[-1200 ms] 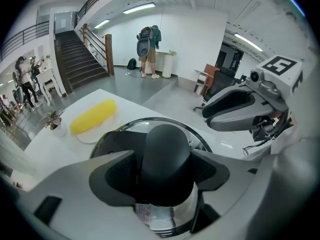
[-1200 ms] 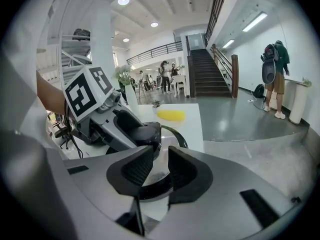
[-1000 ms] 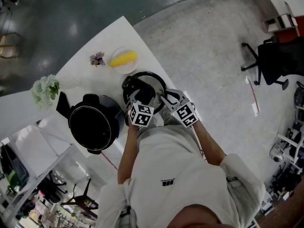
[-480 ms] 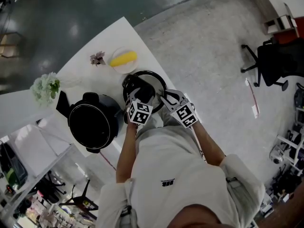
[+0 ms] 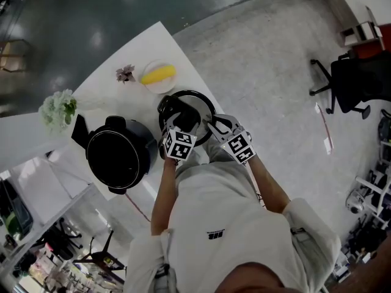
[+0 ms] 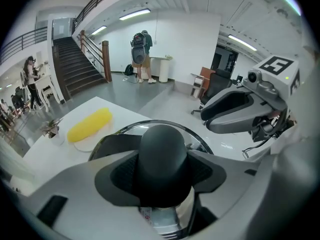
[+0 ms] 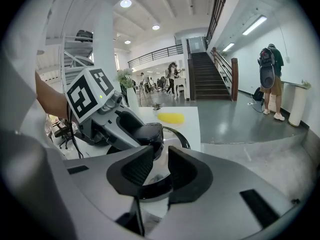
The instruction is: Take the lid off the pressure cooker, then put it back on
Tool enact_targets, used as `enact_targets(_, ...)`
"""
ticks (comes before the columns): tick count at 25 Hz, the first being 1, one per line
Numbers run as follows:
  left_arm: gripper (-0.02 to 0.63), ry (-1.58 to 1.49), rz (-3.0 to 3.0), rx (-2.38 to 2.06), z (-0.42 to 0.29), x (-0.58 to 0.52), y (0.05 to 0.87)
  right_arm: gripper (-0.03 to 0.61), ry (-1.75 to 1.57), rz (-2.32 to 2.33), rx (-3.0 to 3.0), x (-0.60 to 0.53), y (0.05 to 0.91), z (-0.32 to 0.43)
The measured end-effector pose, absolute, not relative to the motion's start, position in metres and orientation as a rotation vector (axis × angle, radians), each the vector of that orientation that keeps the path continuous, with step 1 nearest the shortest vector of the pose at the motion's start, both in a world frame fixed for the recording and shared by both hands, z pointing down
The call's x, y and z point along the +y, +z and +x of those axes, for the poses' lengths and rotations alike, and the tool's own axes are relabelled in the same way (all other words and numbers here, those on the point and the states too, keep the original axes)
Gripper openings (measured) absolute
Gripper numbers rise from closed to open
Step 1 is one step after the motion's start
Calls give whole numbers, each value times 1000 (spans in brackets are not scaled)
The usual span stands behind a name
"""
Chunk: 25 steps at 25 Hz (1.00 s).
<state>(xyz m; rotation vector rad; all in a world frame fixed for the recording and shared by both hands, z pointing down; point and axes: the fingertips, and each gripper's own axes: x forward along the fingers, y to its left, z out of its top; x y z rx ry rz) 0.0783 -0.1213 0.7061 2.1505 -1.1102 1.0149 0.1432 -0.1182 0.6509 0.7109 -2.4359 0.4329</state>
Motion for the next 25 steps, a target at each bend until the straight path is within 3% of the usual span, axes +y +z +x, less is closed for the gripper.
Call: enact_targets(25, 287, 880, 2162, -1263, 79, -145, 595, 95, 266, 568, -2577, -149, 555, 138)
